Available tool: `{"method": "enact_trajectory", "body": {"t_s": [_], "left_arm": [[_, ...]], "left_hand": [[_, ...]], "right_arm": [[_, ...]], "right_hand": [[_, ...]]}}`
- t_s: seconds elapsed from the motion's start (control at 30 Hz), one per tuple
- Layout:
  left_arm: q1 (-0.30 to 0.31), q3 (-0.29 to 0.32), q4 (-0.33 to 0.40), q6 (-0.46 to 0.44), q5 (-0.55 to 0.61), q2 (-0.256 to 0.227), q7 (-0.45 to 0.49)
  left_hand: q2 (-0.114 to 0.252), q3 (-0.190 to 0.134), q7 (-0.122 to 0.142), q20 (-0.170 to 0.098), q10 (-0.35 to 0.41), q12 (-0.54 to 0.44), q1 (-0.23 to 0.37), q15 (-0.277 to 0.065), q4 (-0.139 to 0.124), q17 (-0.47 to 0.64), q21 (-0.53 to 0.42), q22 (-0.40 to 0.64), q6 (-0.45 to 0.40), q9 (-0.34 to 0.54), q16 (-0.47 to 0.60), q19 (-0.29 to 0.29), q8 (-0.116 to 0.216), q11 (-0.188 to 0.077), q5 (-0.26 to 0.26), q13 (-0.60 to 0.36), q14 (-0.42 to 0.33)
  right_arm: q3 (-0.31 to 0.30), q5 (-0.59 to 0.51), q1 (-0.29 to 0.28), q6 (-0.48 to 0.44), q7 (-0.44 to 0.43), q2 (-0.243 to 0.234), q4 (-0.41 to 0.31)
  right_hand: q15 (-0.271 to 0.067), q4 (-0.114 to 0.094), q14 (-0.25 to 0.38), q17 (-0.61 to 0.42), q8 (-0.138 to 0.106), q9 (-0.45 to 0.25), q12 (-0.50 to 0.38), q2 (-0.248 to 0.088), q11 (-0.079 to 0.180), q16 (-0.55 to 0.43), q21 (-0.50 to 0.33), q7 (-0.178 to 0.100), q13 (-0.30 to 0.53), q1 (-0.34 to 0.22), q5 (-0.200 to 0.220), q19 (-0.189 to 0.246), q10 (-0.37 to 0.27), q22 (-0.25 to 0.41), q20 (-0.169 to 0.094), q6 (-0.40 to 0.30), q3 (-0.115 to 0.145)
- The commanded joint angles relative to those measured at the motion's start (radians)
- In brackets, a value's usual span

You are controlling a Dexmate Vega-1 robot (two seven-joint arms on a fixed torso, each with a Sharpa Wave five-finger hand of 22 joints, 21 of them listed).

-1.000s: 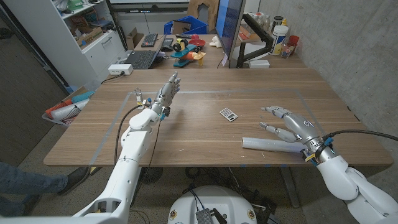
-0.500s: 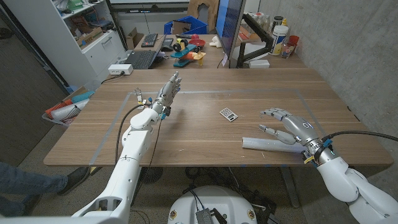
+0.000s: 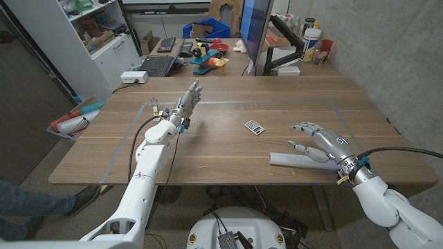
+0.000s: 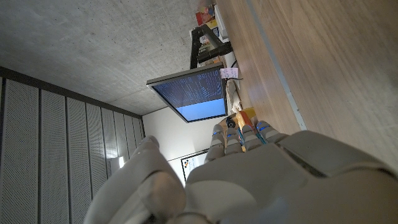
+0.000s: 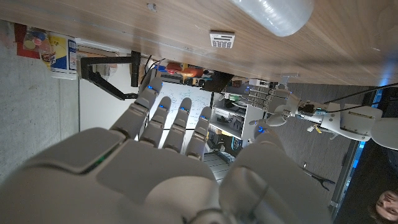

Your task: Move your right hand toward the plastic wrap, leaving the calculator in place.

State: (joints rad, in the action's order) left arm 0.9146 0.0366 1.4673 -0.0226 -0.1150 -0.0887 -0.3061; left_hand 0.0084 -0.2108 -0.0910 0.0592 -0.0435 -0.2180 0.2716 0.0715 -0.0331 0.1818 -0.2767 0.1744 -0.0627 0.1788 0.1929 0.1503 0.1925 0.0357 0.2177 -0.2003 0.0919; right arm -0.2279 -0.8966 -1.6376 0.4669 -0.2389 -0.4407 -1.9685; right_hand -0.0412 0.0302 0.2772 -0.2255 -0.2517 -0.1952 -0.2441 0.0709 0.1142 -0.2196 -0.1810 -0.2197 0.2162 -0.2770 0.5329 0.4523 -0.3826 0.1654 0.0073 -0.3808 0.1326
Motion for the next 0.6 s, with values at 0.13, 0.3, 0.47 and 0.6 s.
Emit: {"method": "enact_trajectory", "body": {"t_s": [0.13,0.3,0.47,0.6], "left_arm": [[0.004,0.003,0.005,-0.005,-0.002,-0.004,-0.005],[0.004,0.004,0.005,-0.003,-0.003,-0.005,-0.006],[0.004,0.005,0.005,0.002,-0.003,-0.006,-0.007],[0.001,0.005,0.003,0.004,-0.005,-0.007,-0.009]], "left_hand": [[0.009,-0.003,-0.002,-0.002,0.002,0.001,-0.002,0.0,0.007,0.002,0.007,0.004,-0.009,0.002,-0.002,-0.007,-0.001,-0.002,0.0,0.0,-0.003],[0.01,-0.002,-0.003,-0.002,0.003,0.001,-0.002,-0.002,0.007,0.002,0.009,0.004,-0.009,0.002,-0.002,-0.007,-0.001,0.0,0.0,0.0,-0.003],[0.01,-0.002,-0.002,-0.003,0.002,0.001,-0.002,-0.001,0.008,0.002,0.011,0.004,-0.01,0.002,-0.002,-0.007,0.0,-0.002,0.0,0.0,-0.002],[0.011,-0.002,-0.002,-0.003,0.003,0.001,-0.002,-0.002,0.008,0.002,0.013,0.004,-0.01,0.002,-0.002,-0.007,-0.001,-0.004,0.0,0.0,-0.002]], "right_arm": [[0.014,-0.031,-0.027,-0.044,-0.009,-0.016,-0.013],[0.017,-0.04,-0.036,-0.054,-0.013,-0.024,-0.018],[0.015,-0.043,-0.052,-0.064,-0.013,-0.027,-0.03],[0.016,-0.043,-0.06,-0.076,-0.01,-0.024,-0.036]], "right_hand": [[-0.081,0.001,0.014,-0.002,0.002,-0.003,-0.007,-0.01,0.002,-0.004,0.0,0.006,0.004,-0.005,0.007,-0.001,-0.012,0.002,0.013,-0.011,-0.002],[-0.079,0.001,0.015,-0.001,0.002,-0.003,-0.007,-0.01,0.004,-0.004,0.001,0.007,0.004,-0.006,0.009,-0.006,-0.015,0.002,0.013,-0.014,-0.003],[-0.081,0.002,0.015,0.0,0.002,-0.003,-0.007,-0.011,0.007,-0.003,0.001,0.005,0.004,-0.006,0.011,-0.009,-0.018,0.002,0.013,-0.019,-0.003],[-0.081,0.002,0.014,0.0,0.002,-0.003,-0.006,-0.011,0.009,-0.002,0.002,0.003,0.004,-0.006,0.013,-0.012,-0.018,0.002,0.014,-0.022,-0.004]]}}
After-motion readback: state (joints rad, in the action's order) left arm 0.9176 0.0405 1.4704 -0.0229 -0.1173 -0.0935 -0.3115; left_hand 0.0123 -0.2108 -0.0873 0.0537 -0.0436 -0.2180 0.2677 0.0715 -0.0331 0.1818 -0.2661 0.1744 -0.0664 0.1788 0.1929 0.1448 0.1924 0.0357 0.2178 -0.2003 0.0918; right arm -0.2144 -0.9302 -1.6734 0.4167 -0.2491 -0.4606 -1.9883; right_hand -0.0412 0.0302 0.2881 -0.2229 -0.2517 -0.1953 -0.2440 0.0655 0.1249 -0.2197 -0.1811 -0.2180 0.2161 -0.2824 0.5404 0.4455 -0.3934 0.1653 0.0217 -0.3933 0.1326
